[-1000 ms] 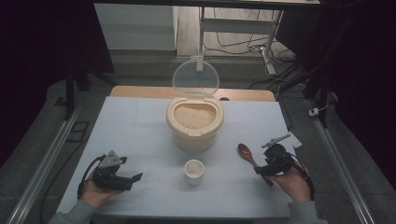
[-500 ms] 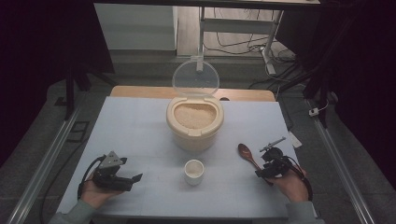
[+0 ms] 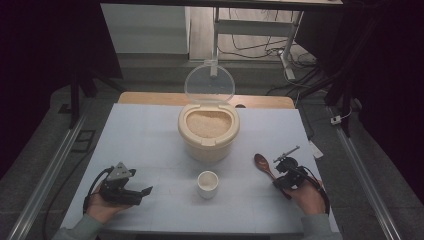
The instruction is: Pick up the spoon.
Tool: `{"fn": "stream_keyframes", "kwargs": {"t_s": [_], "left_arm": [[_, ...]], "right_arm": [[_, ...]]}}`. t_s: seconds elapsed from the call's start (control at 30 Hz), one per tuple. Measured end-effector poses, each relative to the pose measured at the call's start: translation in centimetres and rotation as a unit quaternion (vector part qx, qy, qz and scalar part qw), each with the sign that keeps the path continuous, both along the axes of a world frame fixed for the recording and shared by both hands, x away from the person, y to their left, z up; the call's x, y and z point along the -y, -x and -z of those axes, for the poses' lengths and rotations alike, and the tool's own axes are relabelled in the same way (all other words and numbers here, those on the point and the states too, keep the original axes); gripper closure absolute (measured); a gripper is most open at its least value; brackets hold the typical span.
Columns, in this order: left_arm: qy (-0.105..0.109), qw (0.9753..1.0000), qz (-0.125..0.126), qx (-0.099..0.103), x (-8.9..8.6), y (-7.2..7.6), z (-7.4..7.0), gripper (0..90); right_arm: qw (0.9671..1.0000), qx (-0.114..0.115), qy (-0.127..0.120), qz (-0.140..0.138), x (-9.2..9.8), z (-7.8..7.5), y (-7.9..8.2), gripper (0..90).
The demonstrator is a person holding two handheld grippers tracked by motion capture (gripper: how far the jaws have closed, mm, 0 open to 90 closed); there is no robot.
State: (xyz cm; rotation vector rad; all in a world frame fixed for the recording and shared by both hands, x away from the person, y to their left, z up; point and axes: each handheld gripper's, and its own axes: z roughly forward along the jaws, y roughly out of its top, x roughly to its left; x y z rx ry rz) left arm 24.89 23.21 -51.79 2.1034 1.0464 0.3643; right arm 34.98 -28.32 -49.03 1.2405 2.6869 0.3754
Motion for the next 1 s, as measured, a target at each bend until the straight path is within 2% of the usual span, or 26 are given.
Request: {"fn": "stream_keyframes", "kwargs": {"t_s": [0.2, 0.33, 0.4, 0.57, 0.6, 0.67, 0.7, 0.77, 0.8, 0.93, 1.0], "left_arm": [[-0.003, 1.0000, 0.001, -0.003, 0.1, 0.0, 0.1, 11.2], [-0.005, 1.0000, 0.001, -0.003, 0.0, 0.0, 0.1, 11.2], [-0.005, 1.0000, 0.001, -0.003, 0.0, 0.0, 0.1, 11.2], [-0.005, 1.0000, 0.000, -0.003, -0.2, 0.0, 0.2, 11.2], [-0.005, 1.0000, -0.001, -0.003, -0.2, 0.0, 0.2, 11.2], [-0.005, 1.0000, -0.001, -0.003, -0.2, 0.0, 0.2, 11.2], [-0.006, 1.0000, 0.000, -0.003, -0.1, 0.0, 0.2, 11.2], [-0.006, 1.0000, 0.000, -0.003, -0.1, 0.0, 0.2, 11.2], [-0.006, 1.0000, 0.000, -0.003, -0.1, 0.0, 0.2, 11.2], [-0.007, 1.0000, 0.000, -0.004, -0.1, 0.0, 0.2, 11.2], [-0.007, 1.0000, 0.000, -0.004, -0.1, 0.0, 0.2, 11.2]], "right_arm": [[1.0000, -0.007, 0.005, 0.000, -0.3, 0.0, -0.2, 78.9], [1.0000, 0.003, 0.004, -0.004, -0.2, 0.0, 0.0, 79.1], [1.0000, 0.000, 0.004, -0.007, -0.1, -0.1, 0.0, 79.2], [0.9999, 0.008, -0.013, -0.008, 0.3, -0.1, 0.0, 79.2], [0.9997, 0.017, -0.018, -0.004, 0.5, -0.4, 0.1, 79.2], [0.9995, 0.018, -0.024, -0.005, 0.7, -0.6, 0.2, 79.2], [0.9989, 0.026, -0.040, -0.005, 0.9, -1.0, 0.3, 79.2], [0.9986, 0.031, -0.044, -0.005, 1.0, -1.3, 0.4, 79.2], [0.9977, 0.043, -0.051, -0.007, 1.3, -1.8, 0.6, 79.2], [0.9960, 0.060, -0.066, -0.008, 1.5, -2.8, 1.0, 79.2], [0.9935, 0.077, -0.082, -0.016, 1.4, -3.8, 1.4, 79.2]]}}
